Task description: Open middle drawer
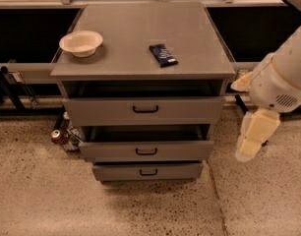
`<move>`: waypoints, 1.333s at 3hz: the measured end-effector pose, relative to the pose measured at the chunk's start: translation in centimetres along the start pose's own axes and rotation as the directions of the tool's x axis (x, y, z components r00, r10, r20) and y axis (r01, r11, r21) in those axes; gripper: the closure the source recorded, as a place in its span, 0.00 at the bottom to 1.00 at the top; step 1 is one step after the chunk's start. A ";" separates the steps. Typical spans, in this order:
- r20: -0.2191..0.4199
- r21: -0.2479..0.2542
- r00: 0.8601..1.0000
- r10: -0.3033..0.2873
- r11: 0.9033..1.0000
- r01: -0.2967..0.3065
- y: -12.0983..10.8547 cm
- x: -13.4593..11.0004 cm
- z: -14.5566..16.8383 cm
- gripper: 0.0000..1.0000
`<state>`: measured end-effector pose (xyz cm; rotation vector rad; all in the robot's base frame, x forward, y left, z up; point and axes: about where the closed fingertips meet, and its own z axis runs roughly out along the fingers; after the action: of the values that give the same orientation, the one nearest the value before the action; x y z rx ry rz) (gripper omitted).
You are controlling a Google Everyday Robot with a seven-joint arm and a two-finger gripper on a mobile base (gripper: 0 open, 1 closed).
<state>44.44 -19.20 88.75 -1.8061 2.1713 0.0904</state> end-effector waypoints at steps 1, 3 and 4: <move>0.039 -0.057 0.999 -0.013 0.998 0.015 0.9 0.2 4.6 0.00; 0.026 -0.074 0.999 -0.034 0.997 0.036 1.4 0.0 6.1 0.00; 0.033 -0.119 0.993 -0.109 0.986 0.113 3.5 1.3 12.3 0.00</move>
Offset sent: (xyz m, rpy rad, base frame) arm 0.0000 0.0096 -0.0388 0.0388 0.0371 0.0305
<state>43.29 -16.75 76.22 -1.9763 2.0828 0.2235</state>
